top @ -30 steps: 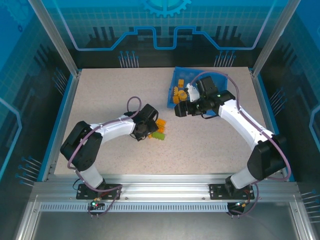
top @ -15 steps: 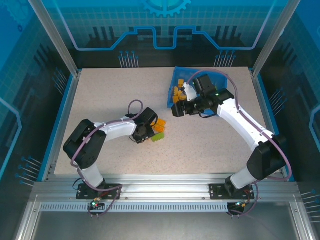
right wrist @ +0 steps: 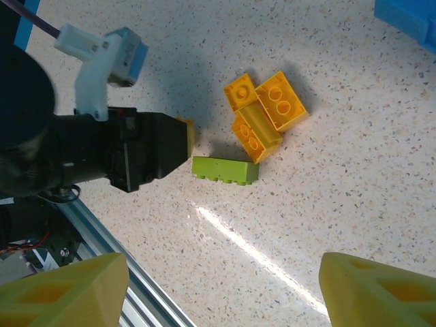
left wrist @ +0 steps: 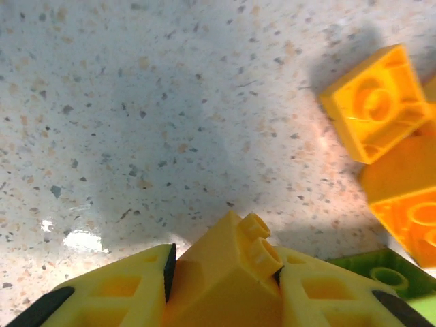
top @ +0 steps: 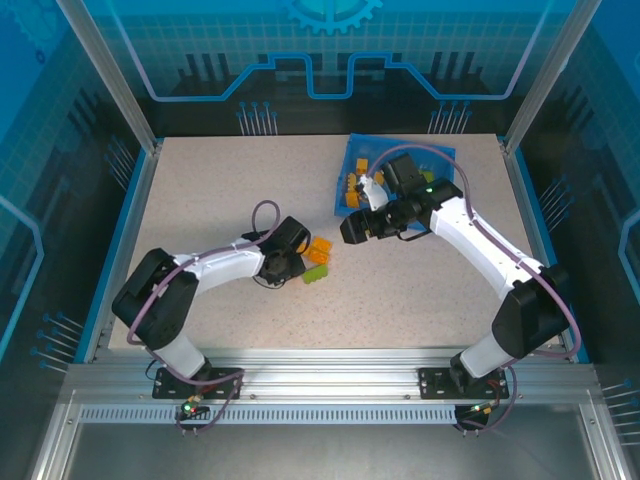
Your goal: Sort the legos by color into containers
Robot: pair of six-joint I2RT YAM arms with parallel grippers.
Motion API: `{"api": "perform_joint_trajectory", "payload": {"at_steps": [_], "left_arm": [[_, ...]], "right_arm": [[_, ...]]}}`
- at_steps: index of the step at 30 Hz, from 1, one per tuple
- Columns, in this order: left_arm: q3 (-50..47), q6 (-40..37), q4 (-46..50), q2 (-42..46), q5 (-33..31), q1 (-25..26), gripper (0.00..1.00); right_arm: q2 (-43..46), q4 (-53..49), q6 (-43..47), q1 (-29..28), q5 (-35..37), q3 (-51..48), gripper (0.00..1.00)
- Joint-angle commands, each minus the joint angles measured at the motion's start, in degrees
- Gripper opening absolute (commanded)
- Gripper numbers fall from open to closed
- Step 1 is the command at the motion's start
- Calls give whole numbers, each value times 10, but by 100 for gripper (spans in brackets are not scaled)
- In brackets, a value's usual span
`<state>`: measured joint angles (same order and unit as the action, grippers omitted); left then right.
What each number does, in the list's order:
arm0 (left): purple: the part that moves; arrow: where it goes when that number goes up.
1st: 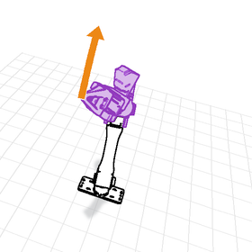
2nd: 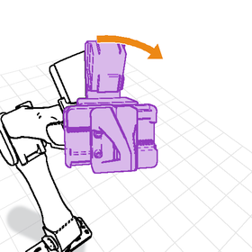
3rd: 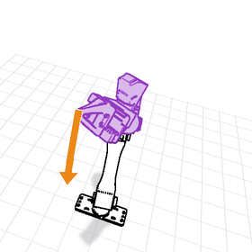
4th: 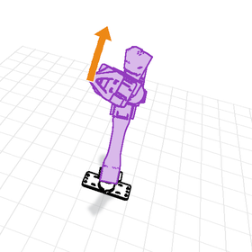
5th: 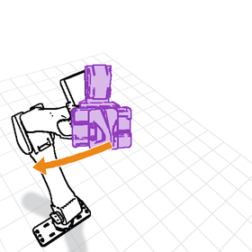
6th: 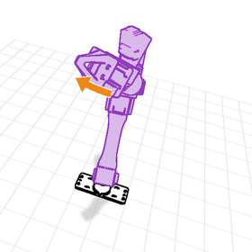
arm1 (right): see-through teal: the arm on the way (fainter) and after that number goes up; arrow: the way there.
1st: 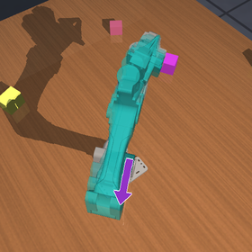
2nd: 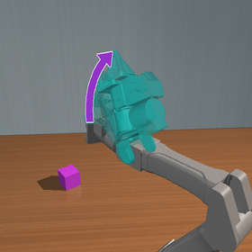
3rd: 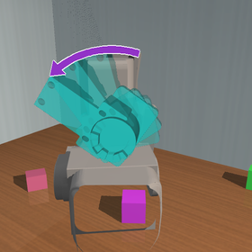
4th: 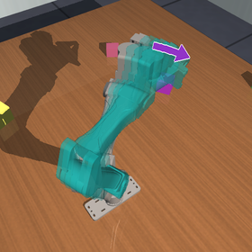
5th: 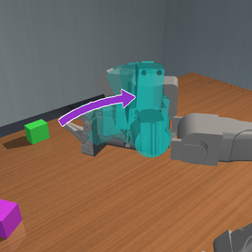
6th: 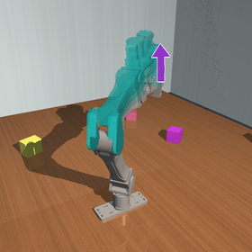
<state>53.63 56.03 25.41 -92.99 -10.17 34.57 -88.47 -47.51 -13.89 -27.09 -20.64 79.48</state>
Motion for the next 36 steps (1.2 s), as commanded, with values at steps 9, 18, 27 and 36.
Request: {"api": "perform_joint_trajectory", "payload": {"at_steps": [9, 18, 27, 36], "left_arm": [[233, -265, -79, -5, -6, 55, 30], [573, -453, -107, -299, -74, 48, 31], [737, -422, -109, -435, -9, 23, 46], [702, -402, -104, -386, 2, 21, 57]], "right_arm": [[118, 93, -77, 2, 133, -64, 75], [208, 103, -117, 21, 244, -107, 78], [254, 80, -116, 22, 256, -135, 79], [246, 91, -117, 23, 243, -127, 79]]}}
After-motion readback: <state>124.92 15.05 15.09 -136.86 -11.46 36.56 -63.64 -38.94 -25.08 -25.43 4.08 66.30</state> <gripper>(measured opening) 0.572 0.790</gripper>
